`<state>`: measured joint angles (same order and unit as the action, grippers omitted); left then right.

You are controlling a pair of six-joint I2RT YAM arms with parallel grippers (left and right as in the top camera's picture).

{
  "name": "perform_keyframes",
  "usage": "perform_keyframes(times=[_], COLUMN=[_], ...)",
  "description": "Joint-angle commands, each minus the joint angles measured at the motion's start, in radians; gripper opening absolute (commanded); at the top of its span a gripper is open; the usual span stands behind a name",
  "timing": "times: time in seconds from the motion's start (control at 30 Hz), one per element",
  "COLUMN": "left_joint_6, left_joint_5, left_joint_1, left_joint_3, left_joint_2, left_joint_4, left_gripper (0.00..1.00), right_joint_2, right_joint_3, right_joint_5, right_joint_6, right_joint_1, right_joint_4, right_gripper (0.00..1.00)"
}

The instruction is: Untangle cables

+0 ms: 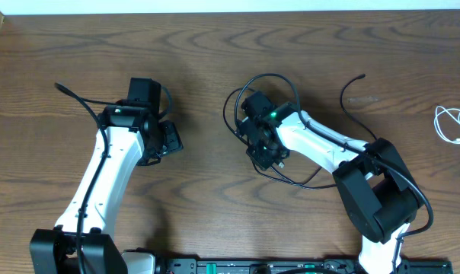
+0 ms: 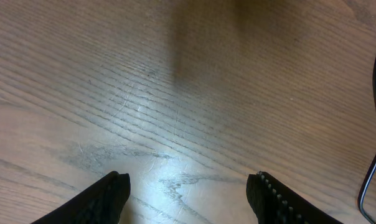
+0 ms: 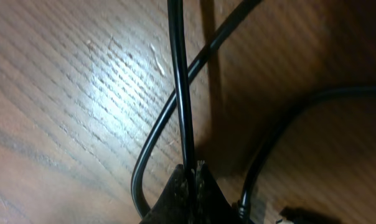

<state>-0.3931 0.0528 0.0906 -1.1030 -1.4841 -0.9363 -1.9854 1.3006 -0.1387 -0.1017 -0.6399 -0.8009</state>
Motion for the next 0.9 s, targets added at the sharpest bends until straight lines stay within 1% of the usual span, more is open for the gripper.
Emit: perform_keyframes(times=[0.0,0.17,0.33,0.5,0.7,0.87], left_joint_6=[-0.009,-0.009,-0.009,-0.009,-0.009,-0.009], left_joint_5=[-0.008,-0.008,-0.008,-0.008,-0.009,-0.008], left_joint_1=[-0.003,-0.003,-0.003,-0.003,-0.003,-0.003], left_joint_3=[-0.006,-0.006,-0.006,-0.006,-0.006,-0.006], left_joint_2=[-0.008,-0.008,-0.008,-0.008,-0.008,-0.008], left_joint_4=[-0.006,-0.006,-0.006,-0.006,-0.006,-0.005], left_gripper=[0.65,0.65,0.66,0.65,0.65,0.66], right_joint_2=[0.014,0.055,0.101,0.147,0.212,0.275], right_joint_3=[0.040,0.181,0.404,0.603,0.766,0.828], right_joint_5=[-0.047,-0.106,-0.108,-0.107,-0.108,-0.103], right_joint_6=[0.036,0.057,0.056,0.056,0.057,0.057], right_joint_1=[-0.005,0.041,0.123,0.237,0.425,0.579], right_joint_4=[-0.040,-0.167,-0.338,-0.441,-0.472,-0.453], right_gripper=[0.01,0.01,0.01,0.01,0.01,0.01])
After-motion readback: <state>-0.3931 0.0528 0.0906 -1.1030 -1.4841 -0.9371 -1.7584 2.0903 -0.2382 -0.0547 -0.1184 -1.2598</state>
